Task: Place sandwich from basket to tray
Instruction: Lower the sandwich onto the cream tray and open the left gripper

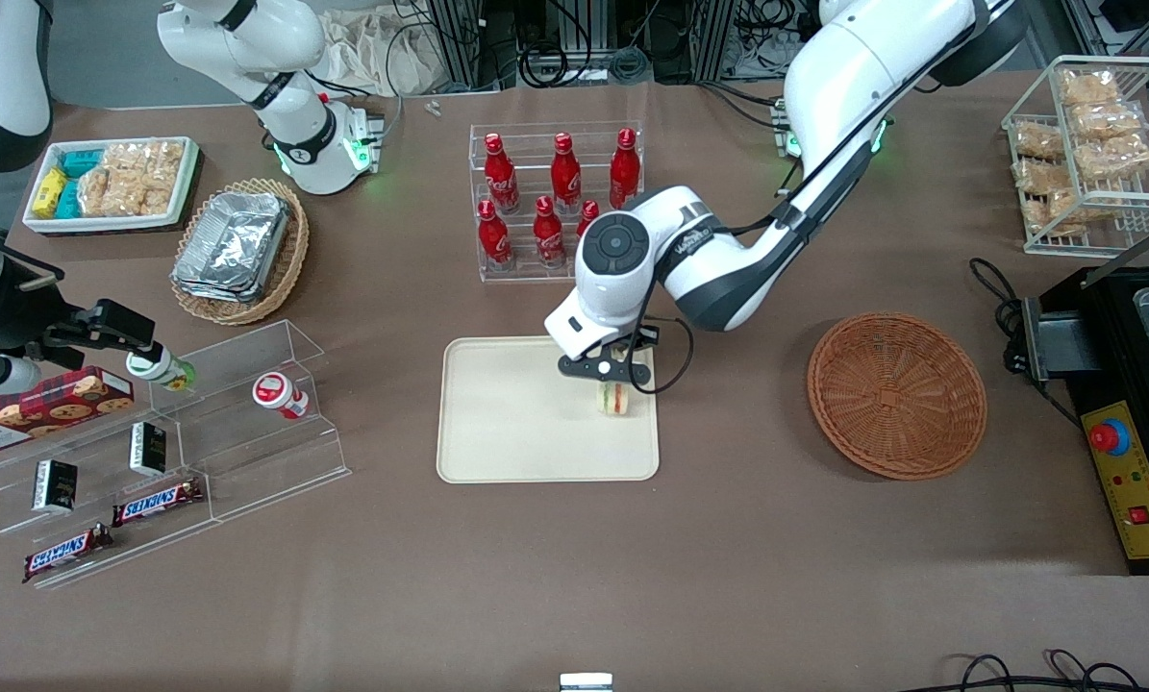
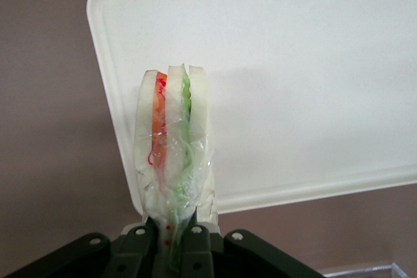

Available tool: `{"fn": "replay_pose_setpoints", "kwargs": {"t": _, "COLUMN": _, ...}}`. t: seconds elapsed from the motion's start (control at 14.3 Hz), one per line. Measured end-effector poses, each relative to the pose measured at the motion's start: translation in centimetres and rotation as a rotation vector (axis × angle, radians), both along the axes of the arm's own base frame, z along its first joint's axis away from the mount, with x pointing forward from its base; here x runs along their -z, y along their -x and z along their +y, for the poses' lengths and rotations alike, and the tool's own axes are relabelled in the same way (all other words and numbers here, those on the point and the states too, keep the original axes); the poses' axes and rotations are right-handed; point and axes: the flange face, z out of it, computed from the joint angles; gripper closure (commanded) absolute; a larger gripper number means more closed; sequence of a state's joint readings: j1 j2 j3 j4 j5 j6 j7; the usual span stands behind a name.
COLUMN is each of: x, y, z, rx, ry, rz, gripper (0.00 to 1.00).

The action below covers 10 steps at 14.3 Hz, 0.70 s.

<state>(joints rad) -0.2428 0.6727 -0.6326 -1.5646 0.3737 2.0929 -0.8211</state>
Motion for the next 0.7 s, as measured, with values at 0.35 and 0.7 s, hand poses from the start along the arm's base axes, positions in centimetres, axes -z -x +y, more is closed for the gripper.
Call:
{"fn": "replay_pose_setpoints", "kwargs": {"t": 0.35, "x": 5.1, "y": -1.8, "z": 1.7, "rx": -0.007, "ry": -0.032, "rz": -0.008, "gripper": 0.92}}
{"fn": "replay_pose_setpoints", "kwargs": {"t": 0.7, "x": 6.6, "y": -1.8, "z": 1.5, "rx": -0.009, "ry": -0.037, "rz": 0.000, "gripper": 0.00}}
